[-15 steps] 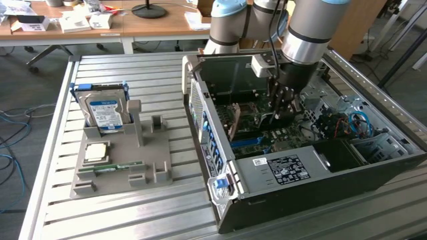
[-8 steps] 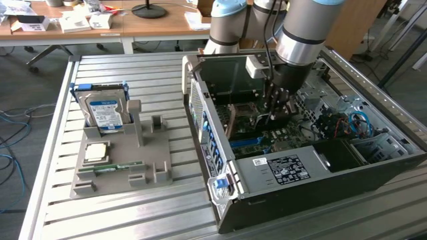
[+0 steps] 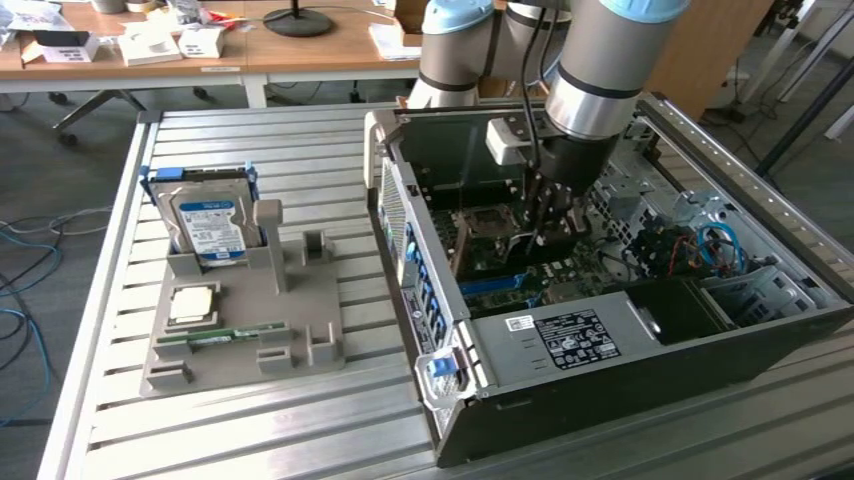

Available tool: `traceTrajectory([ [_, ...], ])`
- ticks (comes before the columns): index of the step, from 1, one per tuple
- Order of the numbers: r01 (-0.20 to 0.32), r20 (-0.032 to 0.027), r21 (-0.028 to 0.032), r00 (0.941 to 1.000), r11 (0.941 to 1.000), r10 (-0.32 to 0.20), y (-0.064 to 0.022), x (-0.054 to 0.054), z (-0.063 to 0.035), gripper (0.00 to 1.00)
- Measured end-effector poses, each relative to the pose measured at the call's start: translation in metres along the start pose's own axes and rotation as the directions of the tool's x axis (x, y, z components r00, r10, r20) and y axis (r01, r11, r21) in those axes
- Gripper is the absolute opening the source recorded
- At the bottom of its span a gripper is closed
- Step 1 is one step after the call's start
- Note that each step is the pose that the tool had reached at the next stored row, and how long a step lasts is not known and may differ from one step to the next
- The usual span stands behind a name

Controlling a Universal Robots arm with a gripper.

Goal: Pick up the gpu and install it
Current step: 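Insert the gpu into the slot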

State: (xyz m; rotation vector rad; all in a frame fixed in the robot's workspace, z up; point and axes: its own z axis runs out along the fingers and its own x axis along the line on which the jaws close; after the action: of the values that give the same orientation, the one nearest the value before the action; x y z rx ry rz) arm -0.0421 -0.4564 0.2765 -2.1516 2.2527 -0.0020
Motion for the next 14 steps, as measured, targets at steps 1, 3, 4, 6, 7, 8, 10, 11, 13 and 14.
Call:
traceTrajectory([
  [1,0.000,-0.0001,0.0000,1.0000,1.0000,0.000,0.0000,0.0000,0.0000,0.26],
  [3,0.000,0.0000,0.0000,1.0000,1.0000,0.000,0.0002,0.0000,0.0000,0.26],
  [4,0.000,0.0002,0.0001,1.0000,1.0000,0.000,0.0015,0.0000,0.0002,0.26],
  [6,0.000,0.0004,0.0001,1.0000,1.0000,0.000,0.0047,0.0001,0.0005,0.26],
  [7,0.000,0.0001,0.0001,1.0000,1.0000,0.000,0.0060,0.0002,0.0004,0.26],
  [8,0.000,0.0000,0.0000,1.0000,1.0000,0.000,0.0071,0.0003,0.0004,0.26],
  [10,0.000,0.0001,0.0001,1.0000,1.0000,0.000,0.0079,0.0003,0.0004,0.26],
  [11,0.000,0.0001,0.0001,1.0000,1.0000,0.000,0.0080,0.0003,0.0005,0.26],
  [13,0.000,0.0000,0.0000,1.0000,1.0000,0.000,0.0081,0.0018,0.0004,0.26],
  [14,0.000,0.0001,0.0000,1.0000,1.0000,0.000,0.0080,0.0027,0.0004,0.26],
])
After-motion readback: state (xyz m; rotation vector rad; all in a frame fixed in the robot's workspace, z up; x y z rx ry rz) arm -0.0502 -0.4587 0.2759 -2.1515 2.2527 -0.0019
